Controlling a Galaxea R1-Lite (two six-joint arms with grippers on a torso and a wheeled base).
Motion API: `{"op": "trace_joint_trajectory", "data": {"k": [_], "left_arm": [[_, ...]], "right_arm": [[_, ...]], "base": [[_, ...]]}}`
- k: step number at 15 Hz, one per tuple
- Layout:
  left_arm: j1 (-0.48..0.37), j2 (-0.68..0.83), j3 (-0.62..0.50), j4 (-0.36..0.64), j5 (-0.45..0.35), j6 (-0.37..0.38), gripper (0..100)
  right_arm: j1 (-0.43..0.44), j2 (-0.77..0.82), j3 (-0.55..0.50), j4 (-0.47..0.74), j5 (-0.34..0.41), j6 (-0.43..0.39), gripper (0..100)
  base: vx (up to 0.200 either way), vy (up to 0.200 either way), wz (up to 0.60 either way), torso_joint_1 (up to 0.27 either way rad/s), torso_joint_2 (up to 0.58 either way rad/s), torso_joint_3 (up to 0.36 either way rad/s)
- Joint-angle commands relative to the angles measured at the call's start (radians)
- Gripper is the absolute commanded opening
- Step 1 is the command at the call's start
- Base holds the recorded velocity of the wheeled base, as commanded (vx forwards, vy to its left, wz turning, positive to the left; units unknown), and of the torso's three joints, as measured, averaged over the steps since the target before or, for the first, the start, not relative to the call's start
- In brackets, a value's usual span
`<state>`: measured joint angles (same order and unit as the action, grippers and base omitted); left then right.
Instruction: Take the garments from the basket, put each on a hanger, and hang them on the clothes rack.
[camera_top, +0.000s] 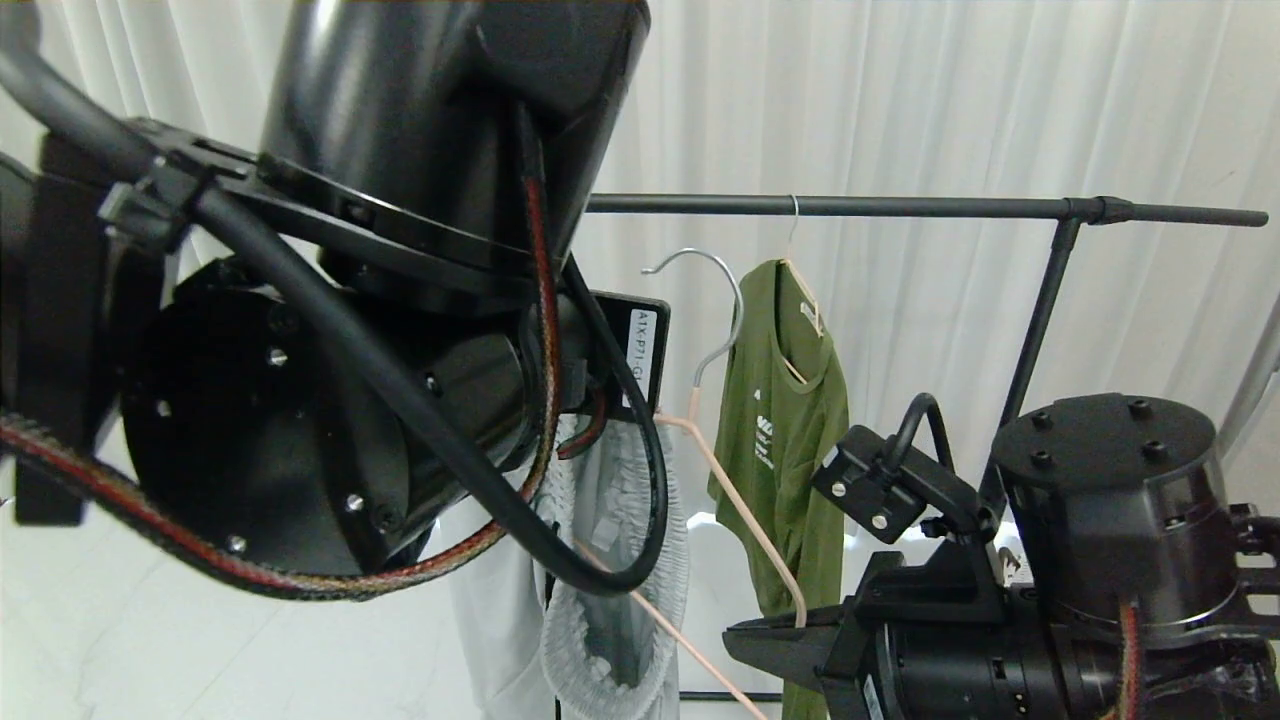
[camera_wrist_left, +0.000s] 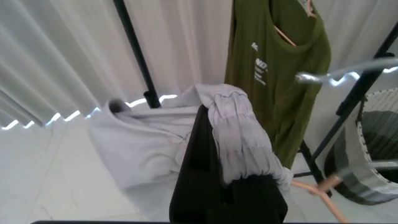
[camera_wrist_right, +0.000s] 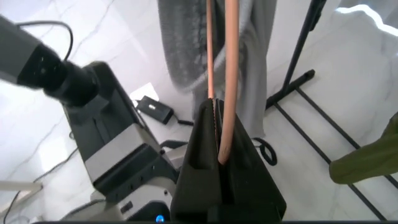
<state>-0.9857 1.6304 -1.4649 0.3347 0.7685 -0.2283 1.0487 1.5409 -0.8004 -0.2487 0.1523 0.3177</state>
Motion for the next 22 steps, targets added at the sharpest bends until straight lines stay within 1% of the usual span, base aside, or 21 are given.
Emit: {"op": "trace_joint_trajectory", "data": {"k": [1, 5, 6, 7, 10, 13, 15, 16, 17, 20, 22], "left_arm": [[-0.01, -0.004, 0.008, 0.0, 0.0, -0.006, 0], [-0.01, -0.03, 0.021, 0.0, 0.0, -0.008, 0], [-0.011, -0.03, 0.021, 0.0, -0.002, -0.02, 0], [-0.011, -0.029, 0.021, 0.0, -0.002, -0.029, 0], [-0.036, -0.029, 0.021, 0.0, -0.002, -0.043, 0], [-0.06, -0.029, 0.023, 0.0, -0.002, -0.069, 0], [-0.065, -0.03, 0.037, 0.0, -0.002, -0.08, 0], [-0.065, -0.037, 0.051, 0.0, -0.002, -0.083, 0], [-0.065, -0.044, 0.057, 0.0, -0.002, -0.083, 0], [-0.065, -0.049, 0.069, -0.003, -0.002, -0.085, 0], [-0.071, -0.049, 0.069, -0.005, -0.003, -0.085, 0]], "right_arm": [[0.005, 0.015, 0.003, -0.02, -0.011, 0.008, 0], [-0.001, -0.016, 0.009, -0.04, -0.082, 0.014, 0], [-0.001, -0.024, 0.01, -0.043, -0.091, 0.023, 0], [-0.001, -0.03, 0.01, -0.058, -0.096, 0.024, 0], [0.001, -0.028, 0.03, -0.165, -0.099, 0.026, 0], [0.001, -0.03, 0.027, -0.213, -0.099, 0.021, 0], [0.001, -0.03, 0.029, -0.234, -0.117, 0.021, 0], [0.001, -0.03, 0.029, -0.241, -0.146, 0.018, 0], [0.001, -0.031, 0.029, -0.244, -0.154, 0.018, 0], [0.002, -0.048, 0.029, -0.248, -0.16, 0.015, 0], [0.004, -0.051, 0.029, -0.276, -0.16, 0.012, 0]], "base": [[0.0, 0.0, 0.0, 0.0, 0.0, 0.0], [0.0, 0.0, 0.0, 0.0, 0.0, 0.0], [0.0, 0.0, 0.0, 0.0, 0.0, 0.0], [0.0, 0.0, 0.0, 0.0, 0.0, 0.0], [0.0, 0.0, 0.0, 0.0, 0.0, 0.0], [0.0, 0.0, 0.0, 0.0, 0.0, 0.0], [0.0, 0.0, 0.0, 0.0, 0.0, 0.0], [0.0, 0.0, 0.0, 0.0, 0.0, 0.0], [0.0, 0.0, 0.0, 0.0, 0.0, 0.0], [0.0, 0.0, 0.0, 0.0, 0.0, 0.0], [0.0, 0.0, 0.0, 0.0, 0.0, 0.0]]}}
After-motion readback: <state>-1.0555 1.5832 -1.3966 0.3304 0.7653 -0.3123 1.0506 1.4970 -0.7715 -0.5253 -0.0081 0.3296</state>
